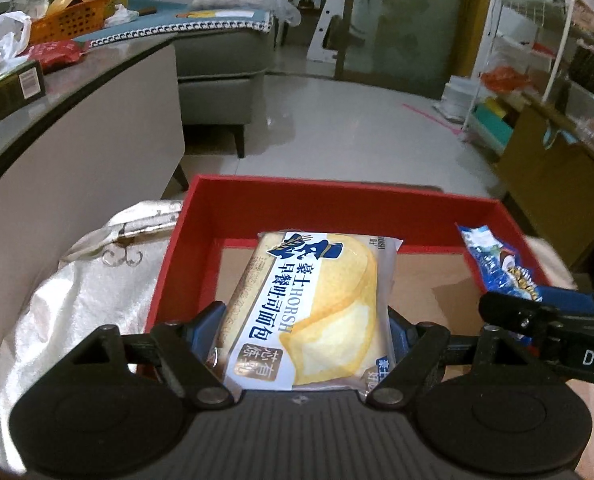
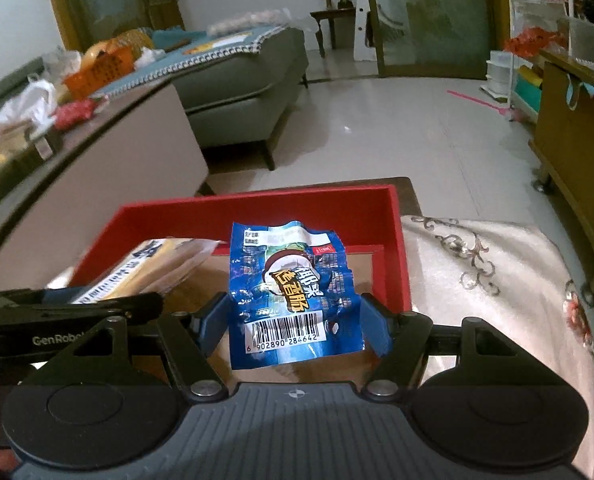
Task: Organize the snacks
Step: 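Carry the bread bag into the red box with left tool while right tool carries the blue packet there, then open left tool to drop the bread bag while right tool releases the blue packet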
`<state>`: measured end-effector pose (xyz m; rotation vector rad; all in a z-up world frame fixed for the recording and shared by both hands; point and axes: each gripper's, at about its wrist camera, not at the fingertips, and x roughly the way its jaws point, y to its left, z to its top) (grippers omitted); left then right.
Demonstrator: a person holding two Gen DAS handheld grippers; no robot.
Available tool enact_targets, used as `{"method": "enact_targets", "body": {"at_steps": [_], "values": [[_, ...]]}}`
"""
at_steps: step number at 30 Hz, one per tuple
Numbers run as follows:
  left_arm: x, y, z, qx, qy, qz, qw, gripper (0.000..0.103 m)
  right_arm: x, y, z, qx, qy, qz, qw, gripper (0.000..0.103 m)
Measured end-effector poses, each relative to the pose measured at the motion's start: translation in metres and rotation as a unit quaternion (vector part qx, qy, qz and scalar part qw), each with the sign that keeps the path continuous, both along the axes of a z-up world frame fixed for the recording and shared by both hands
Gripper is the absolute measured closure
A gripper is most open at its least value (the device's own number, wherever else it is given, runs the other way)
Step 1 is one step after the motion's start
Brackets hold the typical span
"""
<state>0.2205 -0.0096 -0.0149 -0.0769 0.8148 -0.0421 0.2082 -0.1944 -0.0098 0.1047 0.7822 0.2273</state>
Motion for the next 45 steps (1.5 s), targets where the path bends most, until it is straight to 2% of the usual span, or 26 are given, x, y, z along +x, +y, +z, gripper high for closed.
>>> {"method": "enact_targets", "body": {"at_steps": [3, 7, 14, 19, 29, 37, 45], "values": [[0.002, -0.004, -0.007, 0.012, 0.006, 0.000, 0.9999, 0.030, 0.005, 0.002, -0.007, -0.008, 0.007, 0.007, 1.000, 0.028], [0.002, -0.010, -0.010, 0.032, 0.010, -0.005, 0.9994, 0.029, 0.005, 0.011, -0.010, -0.045, -0.001, 0.020, 0.999, 0.027], [-0.003, -0.008, -0.003, 0.032, 0.015, 0.006, 0.9994, 0.028, 0.006, 0.017, -0.006, -0.063, 0.000, 0.015, 0.998, 0.026], [-0.014, -0.009, 0.006, 0.042, 0.005, 0.004, 0.9991, 0.028, 0.002, 0.018, 0.006, -0.057, -0.014, 0.005, 0.998, 0.021], [-0.038, -0.001, 0.038, 0.025, -0.018, 0.004, 0.9995, 0.028, -0.023, 0.025, 0.035, -0.053, -0.035, 0.005, 0.998, 0.021], [-0.075, 0.018, 0.062, 0.003, -0.031, 0.006, 0.9995, 0.028, -0.056, 0.023, 0.055, -0.039, -0.043, 0.005, 0.998, 0.021], [-0.119, 0.025, 0.064, -0.002, -0.020, 0.001, 0.9998, 0.027, -0.088, 0.029, 0.058, -0.048, -0.030, 0.016, 0.998, 0.019]]}}
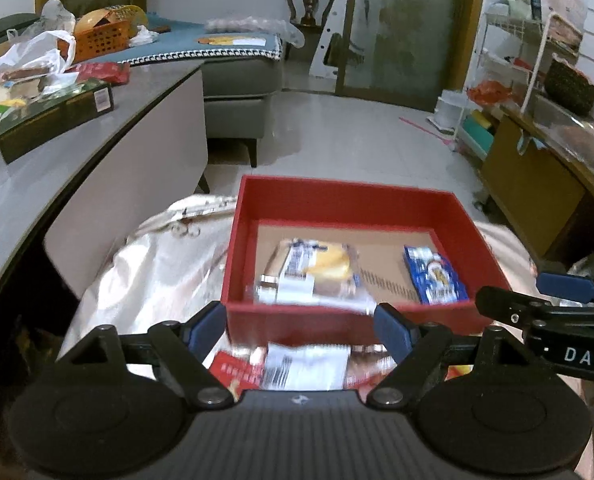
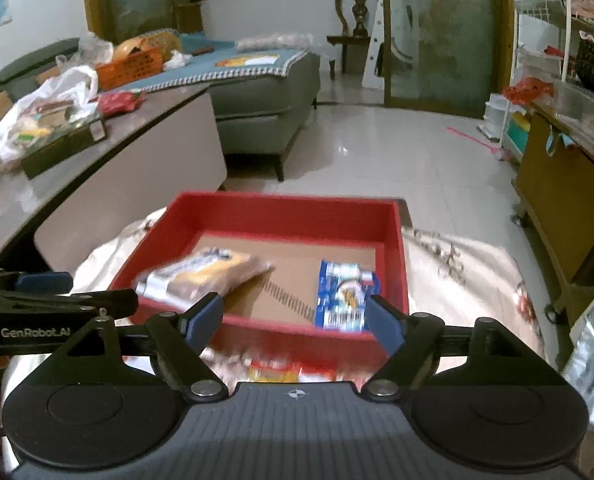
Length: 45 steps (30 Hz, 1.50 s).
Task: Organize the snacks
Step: 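Open left tool to drop the bread bag while right tool releases the blue packet, then withdraw both tools from the red box back over the snack pile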
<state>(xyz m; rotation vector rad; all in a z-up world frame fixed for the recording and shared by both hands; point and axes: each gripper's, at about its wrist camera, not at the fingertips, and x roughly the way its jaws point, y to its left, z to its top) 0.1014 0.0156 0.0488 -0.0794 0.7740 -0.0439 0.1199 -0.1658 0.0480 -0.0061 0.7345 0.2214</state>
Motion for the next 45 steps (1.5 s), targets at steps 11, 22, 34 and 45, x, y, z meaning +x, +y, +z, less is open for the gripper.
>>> {"method": "enact_targets", "body": {"at_steps": [11, 22, 34, 45], "values": [[-0.050, -0.001, -0.001, 0.005, 0.002, -0.007, 1.0000, 0.027, -0.035, 0.002, 0.001, 0.012, 0.015, 0.009, 1.000, 0.019], [-0.085, -0.008, -0.002, 0.034, -0.007, -0.016, 0.9993, 0.027, -0.070, 0.003, -0.002, 0.019, 0.033, 0.018, 0.999, 0.017], [-0.103, -0.007, -0.006, 0.052, -0.010, -0.017, 0.9985, 0.027, -0.085, 0.007, -0.008, 0.014, 0.046, 0.024, 0.999, 0.017], [-0.114, -0.004, -0.013, 0.066, 0.001, -0.020, 0.9976, 0.027, -0.090, 0.013, -0.013, 0.008, 0.056, 0.032, 0.998, 0.017]]}}
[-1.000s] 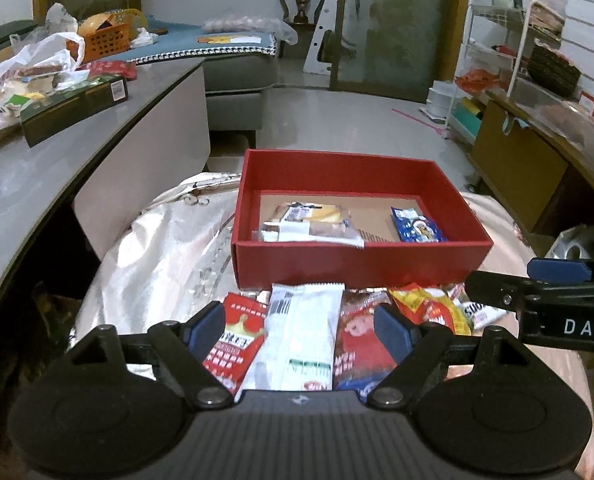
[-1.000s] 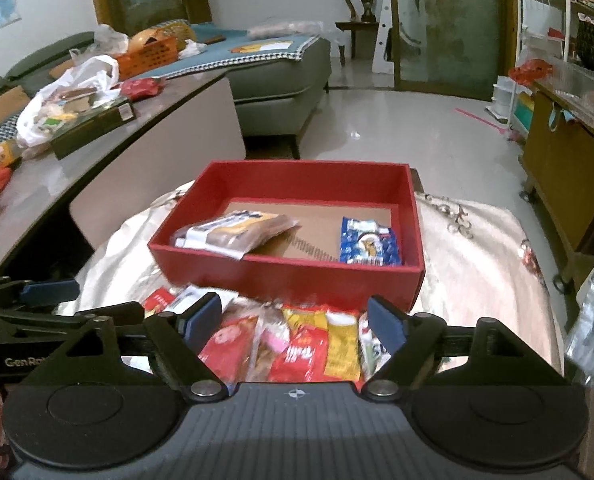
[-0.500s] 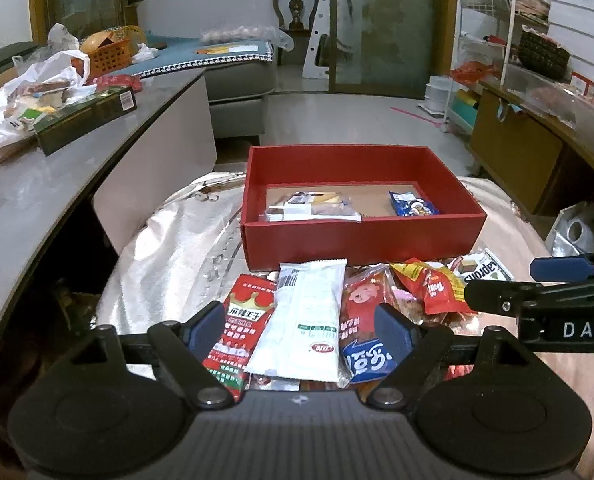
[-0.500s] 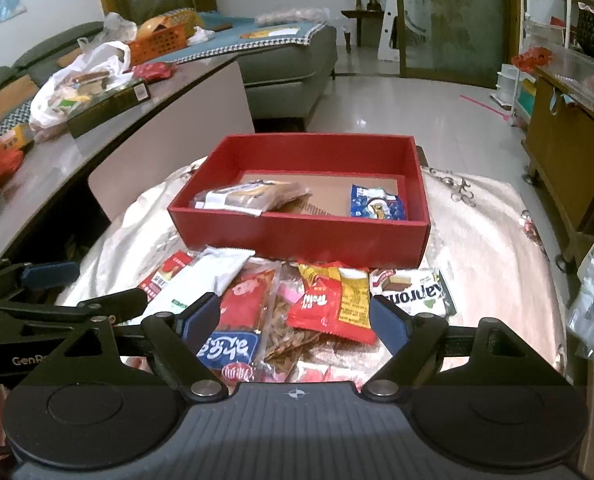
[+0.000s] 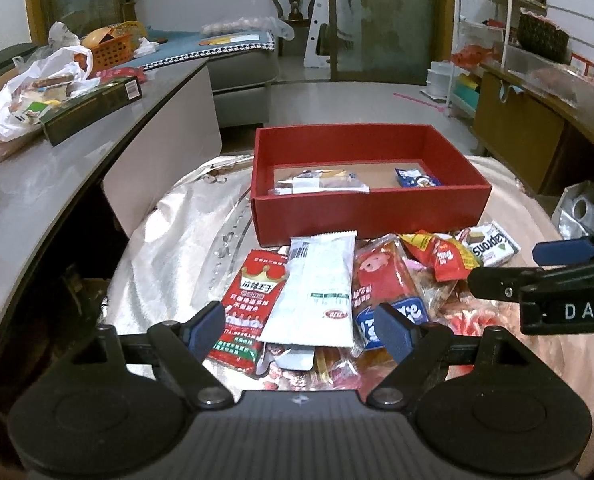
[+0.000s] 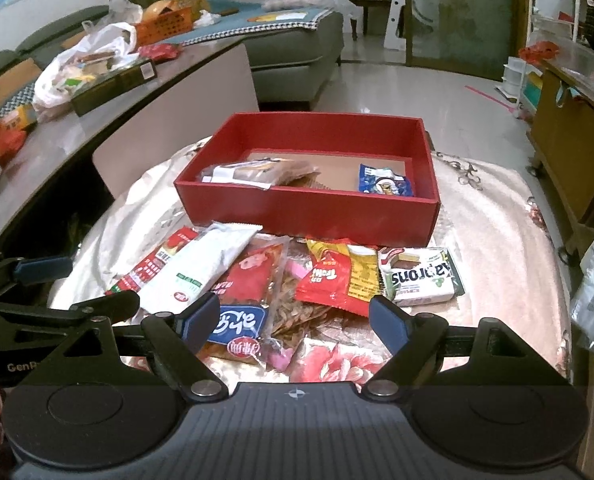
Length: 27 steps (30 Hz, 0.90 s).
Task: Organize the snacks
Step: 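Withdraw both tools from the red box back over the snack pile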
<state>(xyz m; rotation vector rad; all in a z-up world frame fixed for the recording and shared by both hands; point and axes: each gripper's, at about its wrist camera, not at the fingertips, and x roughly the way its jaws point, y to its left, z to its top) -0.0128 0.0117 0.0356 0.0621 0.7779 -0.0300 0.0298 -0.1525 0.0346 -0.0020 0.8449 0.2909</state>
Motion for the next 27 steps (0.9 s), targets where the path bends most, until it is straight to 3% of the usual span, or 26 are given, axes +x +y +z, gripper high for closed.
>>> {"method": "enact_targets", "body": {"at_steps": [10, 16, 22, 27], "values": [[-0.003, 0.015, -0.009, 0.005, 0.007, 0.009, 0.9999, 0.026, 0.007, -0.003, -0.009, -0.003, 0.017, -0.004, 1.000, 0.017], [-0.002, 0.027, -0.010, -0.029, 0.003, 0.023, 0.9993, 0.027, 0.010, 0.001, -0.012, -0.004, 0.022, 0.002, 1.000, 0.016], [0.001, 0.022, -0.017, -0.011, 0.017, 0.009, 0.9997, 0.027, 0.014, 0.001, -0.014, -0.009, 0.024, 0.002, 1.000, 0.016], [0.011, 0.025, -0.022, -0.030, 0.033, 0.003, 0.9990, 0.026, 0.025, -0.002, -0.018, -0.010, 0.032, -0.012, 0.999, 0.015]]}}
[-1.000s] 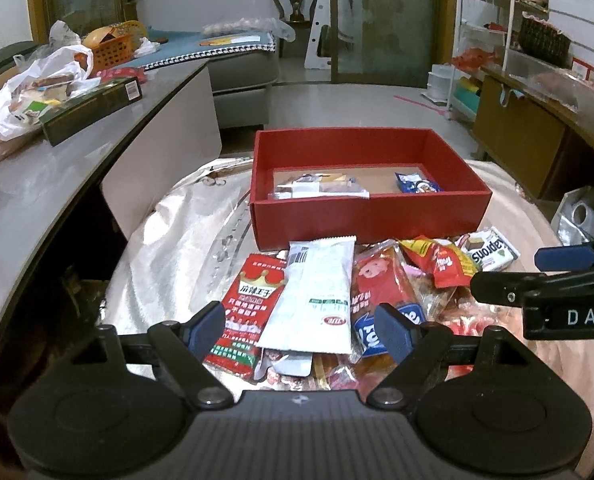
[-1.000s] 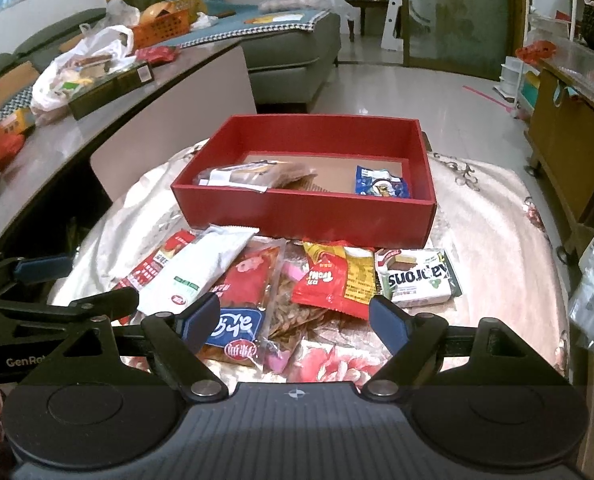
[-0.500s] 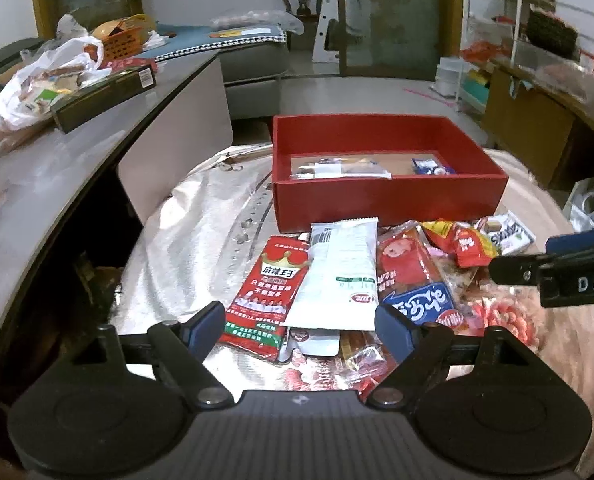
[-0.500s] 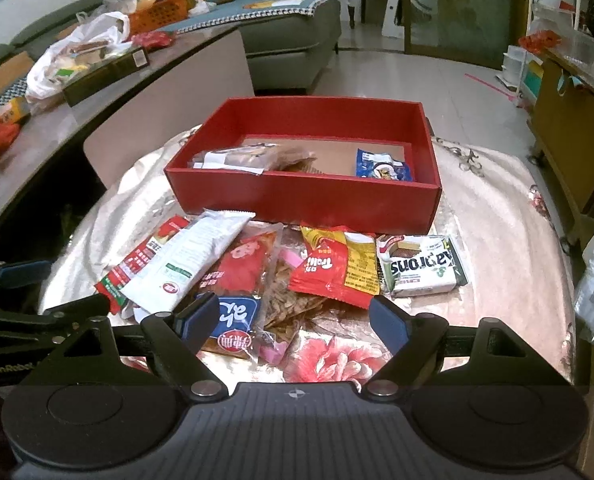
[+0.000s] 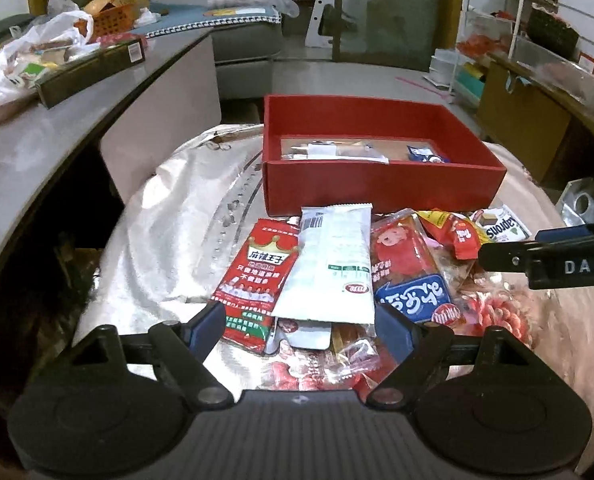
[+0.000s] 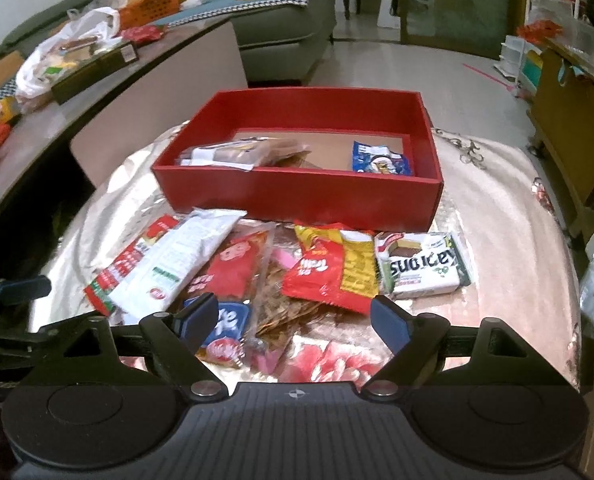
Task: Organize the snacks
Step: 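Withdraw both tools from the red box back over the snack pile, then grasp the white packet with left tool while right tool grasps the red-and-blue bread packet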
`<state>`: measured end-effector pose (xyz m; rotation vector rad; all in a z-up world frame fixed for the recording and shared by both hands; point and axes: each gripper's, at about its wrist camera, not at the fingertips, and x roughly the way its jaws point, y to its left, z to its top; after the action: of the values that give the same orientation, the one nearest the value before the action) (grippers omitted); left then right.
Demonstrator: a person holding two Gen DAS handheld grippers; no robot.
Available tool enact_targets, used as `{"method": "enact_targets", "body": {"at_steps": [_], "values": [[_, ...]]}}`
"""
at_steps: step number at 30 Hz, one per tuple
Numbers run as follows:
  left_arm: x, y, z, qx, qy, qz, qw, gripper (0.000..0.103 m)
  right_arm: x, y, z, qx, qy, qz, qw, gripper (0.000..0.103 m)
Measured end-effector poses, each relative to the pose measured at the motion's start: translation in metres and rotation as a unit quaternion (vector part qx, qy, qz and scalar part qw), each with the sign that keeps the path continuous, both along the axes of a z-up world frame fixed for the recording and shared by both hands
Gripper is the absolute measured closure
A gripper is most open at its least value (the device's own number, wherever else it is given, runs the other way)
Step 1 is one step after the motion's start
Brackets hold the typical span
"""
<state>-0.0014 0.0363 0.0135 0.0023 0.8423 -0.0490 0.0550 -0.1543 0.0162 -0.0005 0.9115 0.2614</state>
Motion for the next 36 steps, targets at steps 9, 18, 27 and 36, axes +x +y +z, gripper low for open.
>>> {"method": "enact_targets", "body": {"at_steps": [9, 18, 27, 36], "values": [[0.033, 0.004, -0.014, -0.017, 0.018, -0.017, 0.9995, 0.027, 0.017, 0.004, -0.010, -0.006, 0.018, 0.001, 1.000, 0.015], [0.085, -0.025, -0.029, -0.019, 0.043, -0.057, 0.9973, 0.028, 0.019, -0.013, -0.006, 0.014, 0.023, -0.013, 1.000, 0.014], [0.078, -0.011, -0.034, -0.042, 0.087, -0.019, 0.9952, 0.066, 0.025, -0.017, -0.013, 0.005, 0.032, -0.015, 0.999, 0.021], [0.028, 0.034, -0.011, -0.109, 0.086, 0.016, 0.9903, 0.066, 0.027, 0.028, -0.015, -0.007, 0.023, 0.028, 0.999, 0.022]]}}
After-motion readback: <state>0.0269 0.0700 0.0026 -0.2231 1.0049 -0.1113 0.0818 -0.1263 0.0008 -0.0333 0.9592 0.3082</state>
